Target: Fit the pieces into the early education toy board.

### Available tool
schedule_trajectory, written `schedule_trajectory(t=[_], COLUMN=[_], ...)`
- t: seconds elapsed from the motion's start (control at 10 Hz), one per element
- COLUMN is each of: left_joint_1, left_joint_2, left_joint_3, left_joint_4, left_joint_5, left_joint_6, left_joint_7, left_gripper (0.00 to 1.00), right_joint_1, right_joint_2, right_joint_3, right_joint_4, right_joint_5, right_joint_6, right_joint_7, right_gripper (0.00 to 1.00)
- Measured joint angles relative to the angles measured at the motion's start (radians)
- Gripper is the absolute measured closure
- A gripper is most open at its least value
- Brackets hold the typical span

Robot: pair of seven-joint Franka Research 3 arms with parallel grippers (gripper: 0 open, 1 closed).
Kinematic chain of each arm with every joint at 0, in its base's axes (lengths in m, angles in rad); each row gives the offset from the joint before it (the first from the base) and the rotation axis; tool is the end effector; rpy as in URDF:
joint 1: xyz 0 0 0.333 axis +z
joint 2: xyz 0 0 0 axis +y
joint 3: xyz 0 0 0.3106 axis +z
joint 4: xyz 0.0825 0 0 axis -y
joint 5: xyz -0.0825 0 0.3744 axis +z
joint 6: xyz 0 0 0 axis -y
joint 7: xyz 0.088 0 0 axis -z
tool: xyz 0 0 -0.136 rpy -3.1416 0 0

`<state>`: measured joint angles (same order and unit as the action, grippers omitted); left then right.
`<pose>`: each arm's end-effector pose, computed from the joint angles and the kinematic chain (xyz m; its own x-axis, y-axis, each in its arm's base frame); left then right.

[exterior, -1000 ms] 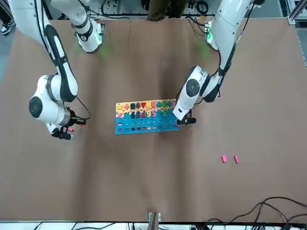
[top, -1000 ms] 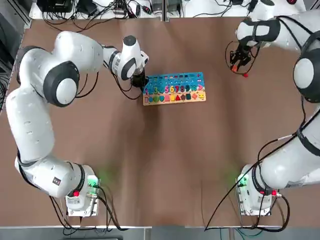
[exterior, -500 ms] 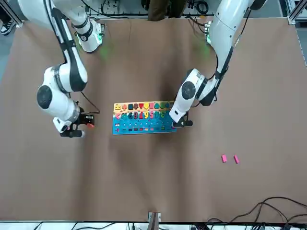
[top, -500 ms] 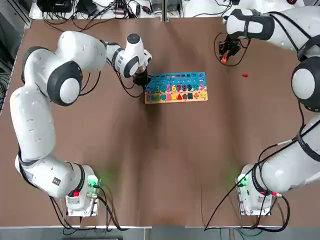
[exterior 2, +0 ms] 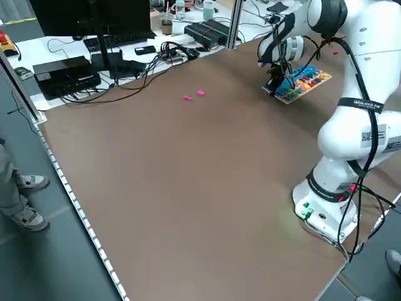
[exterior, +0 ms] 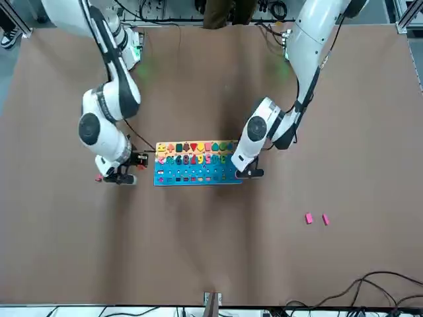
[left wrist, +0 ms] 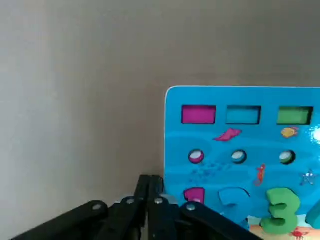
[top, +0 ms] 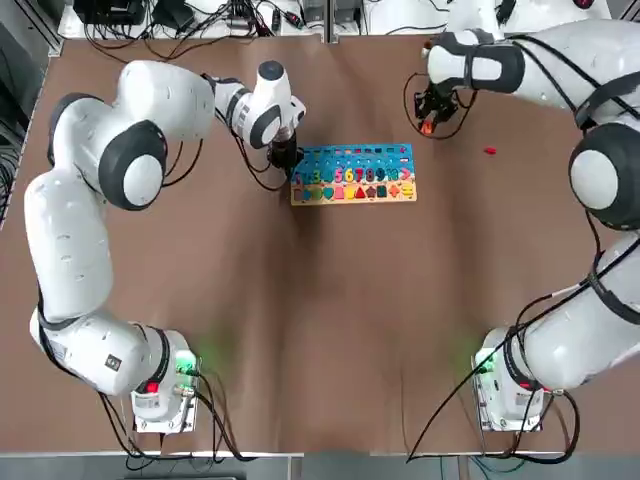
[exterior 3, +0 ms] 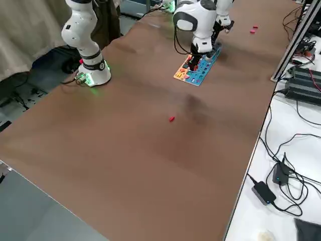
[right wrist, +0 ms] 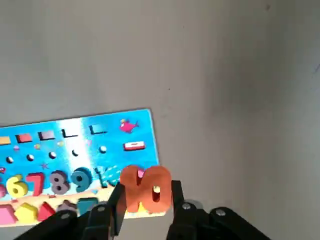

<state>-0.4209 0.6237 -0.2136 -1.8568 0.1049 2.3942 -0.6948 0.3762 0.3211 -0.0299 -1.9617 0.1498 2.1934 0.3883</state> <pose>0.5039 -0.3642 0.1568 0.9959 0.0153 -0.0895 0.0155 -0.9999 0.0015 0.5515 0.2088 0.2767 0.9837 -0.1285 -0.1256 -0.1369 -0.9887 -0.0606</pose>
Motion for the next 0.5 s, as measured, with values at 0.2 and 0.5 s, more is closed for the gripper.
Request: schedule_trajectory(t=[0.2, 0.5], left_joint_1=[0.012, 0.06], left_joint_2=[-0.037, -0.148], left_joint_3=[0.015, 0.056], left_joint_4=[0.027, 0.031], left_joint_5=[0.003, 0.003], left_joint_6=[-0.096, -0.161], left_joint_7=[0.046, 0.135], left_gripper=[0.74, 0.47], right_joint_1=[0.046, 0.115], right_joint_2=[0.029, 0.125], right_joint_3=[0.002, 0.003], right_joint_4=[0.0, -0.001], right_joint_5=[0.0, 0.0], right_joint_6=[0.018, 0.141], right_joint_7=[0.073, 0.123], right_gripper=[0.59, 0.59])
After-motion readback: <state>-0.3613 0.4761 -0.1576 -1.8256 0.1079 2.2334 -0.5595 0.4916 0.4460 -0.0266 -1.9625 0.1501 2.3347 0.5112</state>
